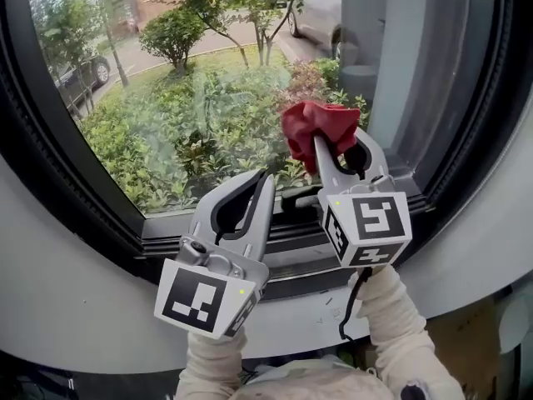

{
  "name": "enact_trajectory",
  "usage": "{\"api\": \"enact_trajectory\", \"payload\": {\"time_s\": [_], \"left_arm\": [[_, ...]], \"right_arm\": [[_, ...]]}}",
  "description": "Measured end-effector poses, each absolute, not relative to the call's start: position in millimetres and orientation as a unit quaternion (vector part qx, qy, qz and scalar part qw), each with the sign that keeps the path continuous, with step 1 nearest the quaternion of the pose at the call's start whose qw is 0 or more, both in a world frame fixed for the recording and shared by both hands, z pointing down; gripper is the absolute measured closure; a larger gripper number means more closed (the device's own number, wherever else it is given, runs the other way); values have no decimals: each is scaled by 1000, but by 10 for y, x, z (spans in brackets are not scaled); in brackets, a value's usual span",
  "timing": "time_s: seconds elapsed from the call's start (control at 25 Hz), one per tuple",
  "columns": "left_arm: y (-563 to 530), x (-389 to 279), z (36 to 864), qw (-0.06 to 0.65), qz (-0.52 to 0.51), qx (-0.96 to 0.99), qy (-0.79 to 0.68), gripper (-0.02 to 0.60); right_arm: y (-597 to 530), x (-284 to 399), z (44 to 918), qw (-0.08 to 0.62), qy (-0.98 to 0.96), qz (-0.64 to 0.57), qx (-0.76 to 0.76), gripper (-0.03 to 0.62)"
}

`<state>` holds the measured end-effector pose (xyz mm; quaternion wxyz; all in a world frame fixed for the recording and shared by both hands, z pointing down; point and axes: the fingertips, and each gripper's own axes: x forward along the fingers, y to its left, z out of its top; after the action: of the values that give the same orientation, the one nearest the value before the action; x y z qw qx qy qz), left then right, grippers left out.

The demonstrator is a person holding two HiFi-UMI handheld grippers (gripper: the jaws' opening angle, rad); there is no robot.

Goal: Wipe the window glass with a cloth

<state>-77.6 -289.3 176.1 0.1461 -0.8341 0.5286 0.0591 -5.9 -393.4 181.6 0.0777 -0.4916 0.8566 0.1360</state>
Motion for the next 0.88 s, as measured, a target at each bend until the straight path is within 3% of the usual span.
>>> {"api": "enact_trajectory", "payload": {"time_s": [0.56, 0.88], "left_arm": [[-3205, 191, 1727, 153, 61, -849, 502, 581], [-3314, 406, 1769, 151, 57, -852, 497, 581]], "right_arm": [[-4353, 1491, 1704, 90, 809, 140, -564, 476], [-4381, 1643, 2007, 83, 803, 147, -571, 480]]}}
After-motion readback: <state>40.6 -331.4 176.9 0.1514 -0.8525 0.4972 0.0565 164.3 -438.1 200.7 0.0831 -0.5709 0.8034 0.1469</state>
